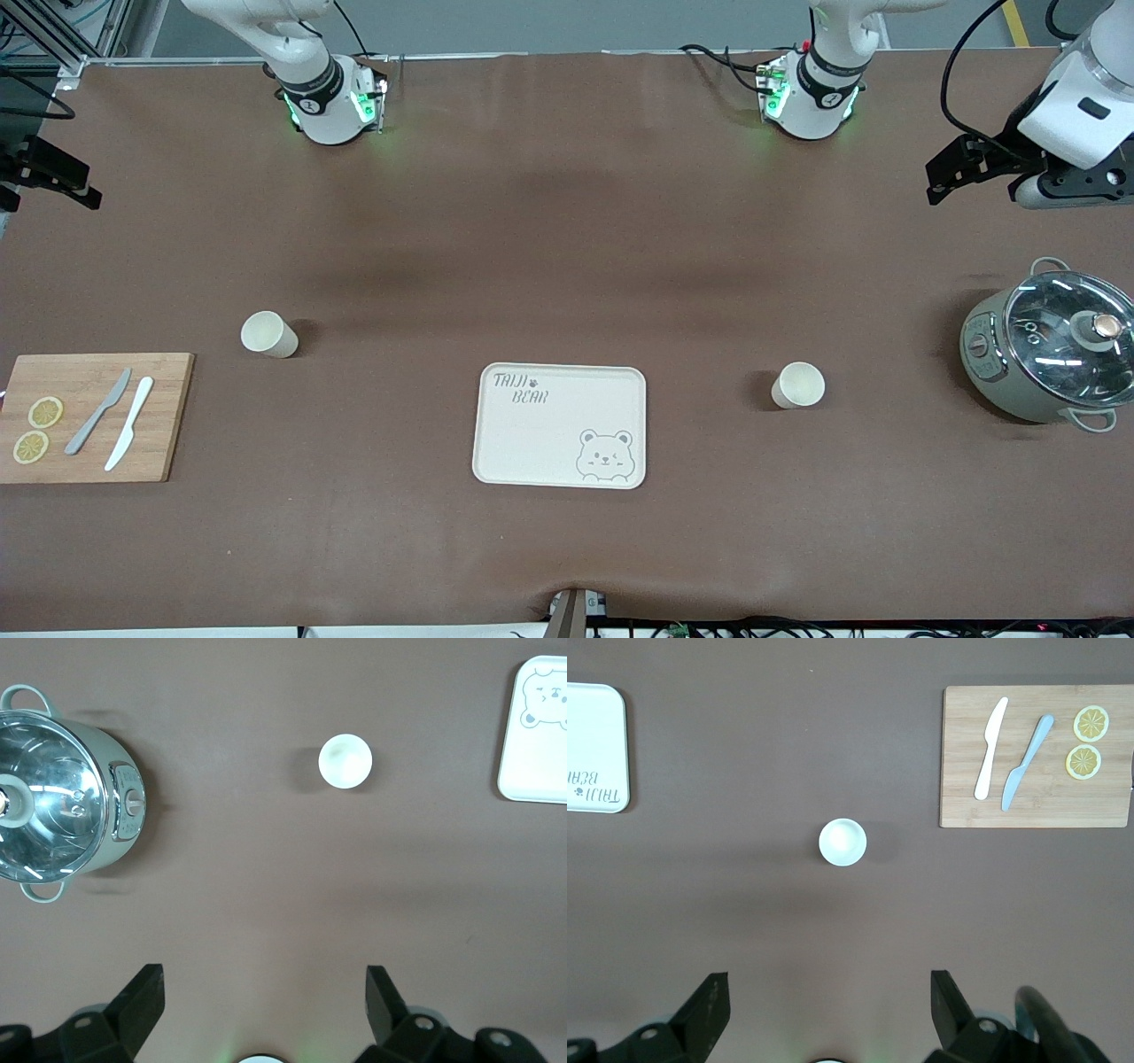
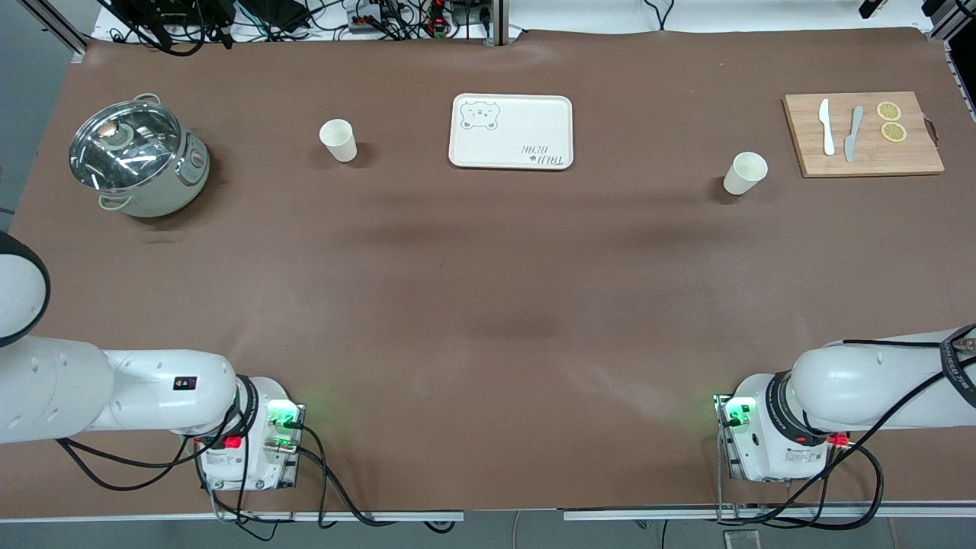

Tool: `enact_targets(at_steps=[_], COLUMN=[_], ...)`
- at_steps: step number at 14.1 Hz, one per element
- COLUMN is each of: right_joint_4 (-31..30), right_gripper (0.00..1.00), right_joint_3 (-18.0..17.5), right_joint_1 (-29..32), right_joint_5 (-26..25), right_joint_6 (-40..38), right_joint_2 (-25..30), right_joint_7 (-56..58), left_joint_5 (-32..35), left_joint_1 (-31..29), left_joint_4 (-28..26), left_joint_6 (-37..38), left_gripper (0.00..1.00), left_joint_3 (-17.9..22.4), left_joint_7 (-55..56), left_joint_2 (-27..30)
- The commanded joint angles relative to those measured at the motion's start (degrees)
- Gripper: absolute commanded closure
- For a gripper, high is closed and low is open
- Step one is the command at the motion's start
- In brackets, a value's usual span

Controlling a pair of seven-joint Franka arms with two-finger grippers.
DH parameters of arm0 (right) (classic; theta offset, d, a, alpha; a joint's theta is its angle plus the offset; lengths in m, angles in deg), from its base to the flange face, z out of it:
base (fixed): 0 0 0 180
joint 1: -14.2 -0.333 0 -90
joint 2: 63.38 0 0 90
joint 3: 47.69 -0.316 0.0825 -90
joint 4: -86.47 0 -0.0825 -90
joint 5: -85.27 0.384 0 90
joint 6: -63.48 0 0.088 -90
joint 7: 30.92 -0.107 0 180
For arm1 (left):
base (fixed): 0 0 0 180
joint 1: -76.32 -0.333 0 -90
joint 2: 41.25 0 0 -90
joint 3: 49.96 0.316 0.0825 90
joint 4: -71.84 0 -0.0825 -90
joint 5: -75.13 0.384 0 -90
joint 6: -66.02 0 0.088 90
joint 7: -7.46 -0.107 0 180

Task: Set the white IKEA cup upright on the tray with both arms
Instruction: 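Reach the left gripper down to the white paper cup beside the pot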

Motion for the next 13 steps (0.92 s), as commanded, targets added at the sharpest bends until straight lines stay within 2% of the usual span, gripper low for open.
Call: enact_targets(at_steps=[1, 7, 12, 13], right_joint_4=[-0.4, -0.4, -0.4, -0.4], right_gripper=[0.00, 0.00, 0.00, 0.00], right_joint_3=[0.0, 0.0, 0.0, 0.0], right_joint_1=[0.0, 0.1, 0.0, -0.1], right_joint_5=[0.5, 0.5, 0.5, 0.5], right_joint_6=[-0.2, -0.2, -0.1, -0.1], right_joint_2=[0.8, 0.8, 0.8, 0.8], right_joint_7=[0.5, 0.5, 0.5, 0.5], left_joint_5=[-0.7, -0.7, -1.2, -1.1], left_joint_1=[-0.2, -1.9, -2.2, -1.8], left_joint_4=[1.7, 6.1, 7.7, 10.8], left_joint_6=[1.6, 1.2, -1.4, -1.2], left_gripper=[0.00, 0.00, 0.00, 0.00], left_joint_3=[0.4, 1.3, 1.4, 1.3], left_joint_7=[-0.8, -0.5, -0.5, 0.3], left_joint_2=[-0.2, -3.8, -9.1, -11.5])
